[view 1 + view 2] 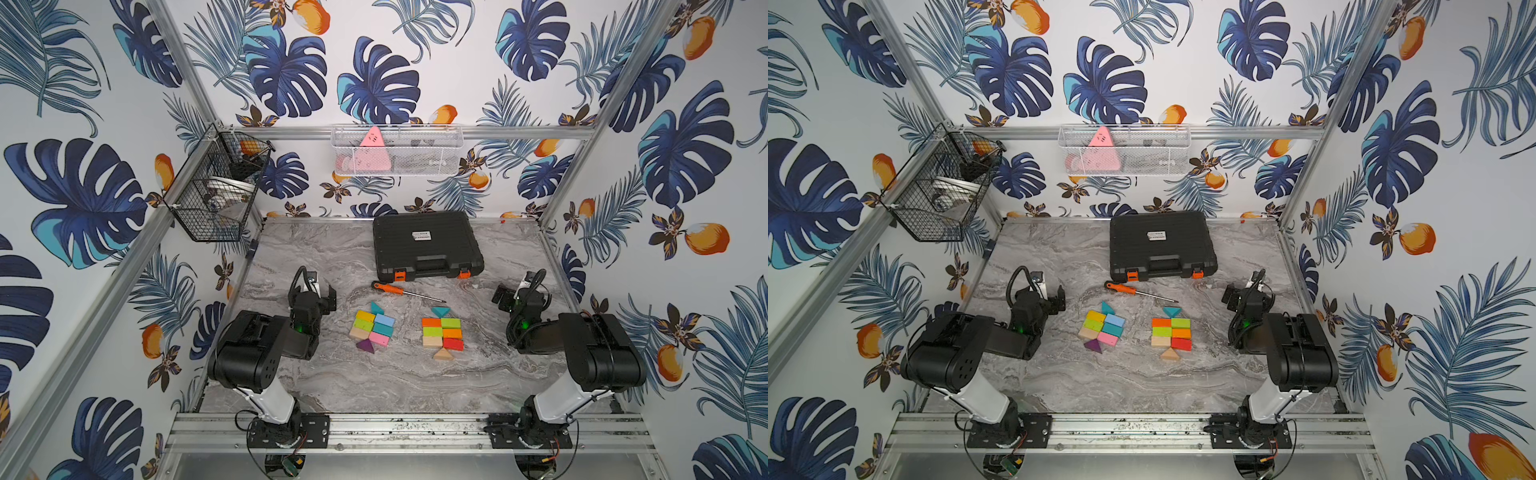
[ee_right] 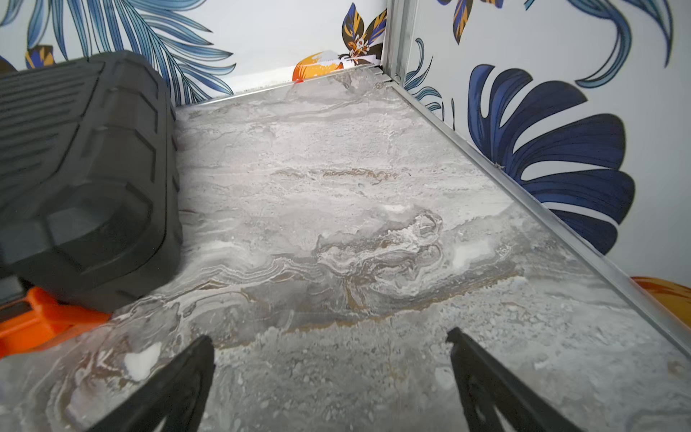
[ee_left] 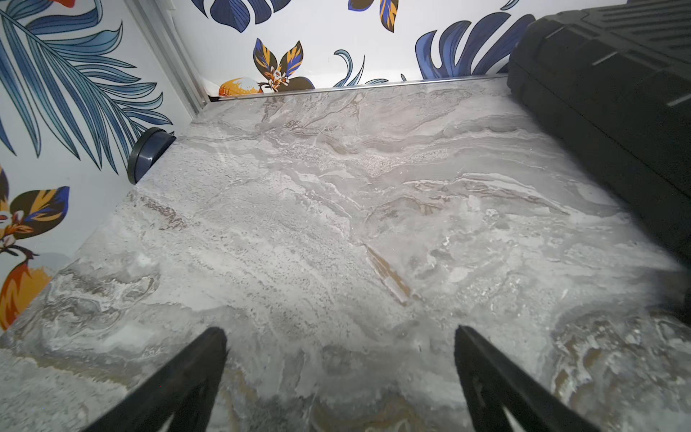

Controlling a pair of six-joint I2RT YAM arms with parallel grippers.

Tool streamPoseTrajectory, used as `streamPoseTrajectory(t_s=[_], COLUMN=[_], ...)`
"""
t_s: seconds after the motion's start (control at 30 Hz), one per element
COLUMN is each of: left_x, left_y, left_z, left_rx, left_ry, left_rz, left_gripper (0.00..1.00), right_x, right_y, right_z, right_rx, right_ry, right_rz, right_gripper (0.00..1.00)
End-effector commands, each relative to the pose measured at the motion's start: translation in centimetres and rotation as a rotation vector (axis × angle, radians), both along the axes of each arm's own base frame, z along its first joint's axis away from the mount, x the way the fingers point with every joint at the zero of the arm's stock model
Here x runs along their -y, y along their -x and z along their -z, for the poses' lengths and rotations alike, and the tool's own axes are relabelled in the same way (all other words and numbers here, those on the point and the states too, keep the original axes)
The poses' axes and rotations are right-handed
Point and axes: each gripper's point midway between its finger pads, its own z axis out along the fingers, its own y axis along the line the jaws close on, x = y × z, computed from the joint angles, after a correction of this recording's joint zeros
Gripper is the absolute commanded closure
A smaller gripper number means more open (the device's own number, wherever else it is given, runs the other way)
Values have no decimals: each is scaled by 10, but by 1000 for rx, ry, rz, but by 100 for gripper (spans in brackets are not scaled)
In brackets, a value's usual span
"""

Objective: Assemble a piece of candy with building blocks
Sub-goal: Reset both arms

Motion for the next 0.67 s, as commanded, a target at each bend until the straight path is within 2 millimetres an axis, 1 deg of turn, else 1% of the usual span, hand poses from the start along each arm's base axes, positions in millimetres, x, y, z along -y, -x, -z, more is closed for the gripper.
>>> streamPoseTrajectory(t_s=[0.0, 0.1, 0.17, 0.27, 0.33, 0.37, 0.43, 0.63], left_x=[2, 1, 2, 2, 2, 2, 2, 2], left_y=[-2, -2, -2, -2, -2, -2, -2, -2], left_z=[-4, -4, -4, -5, -5, -5, -5, -5], left_rx=[16, 18, 19, 20, 21, 21, 21, 24], left_ry=[15, 14, 13, 12, 12, 12, 12, 12], left_rz=[9, 8, 9, 9, 9, 10, 9, 9], left_gripper=[1, 1, 1, 1, 1, 1, 1, 1], right_x=[-6, -9, -10, -10, -10, -13, -29, -27], right_y=[-4, -5, -6, -5, -7, -8, -12, -11], right_z=[-6, -1, -4, -1, -3, -3, 3, 1], right_rx=[42, -2, 29, 4, 23, 20, -23, -6], right_ry=[-10, -22, -12, -19, -15, -17, -47, -49], right_rz=[-38, -52, -61, -57, -64, -81, -184, -192], right_gripper=[0, 0, 0, 0, 0, 0, 0, 0])
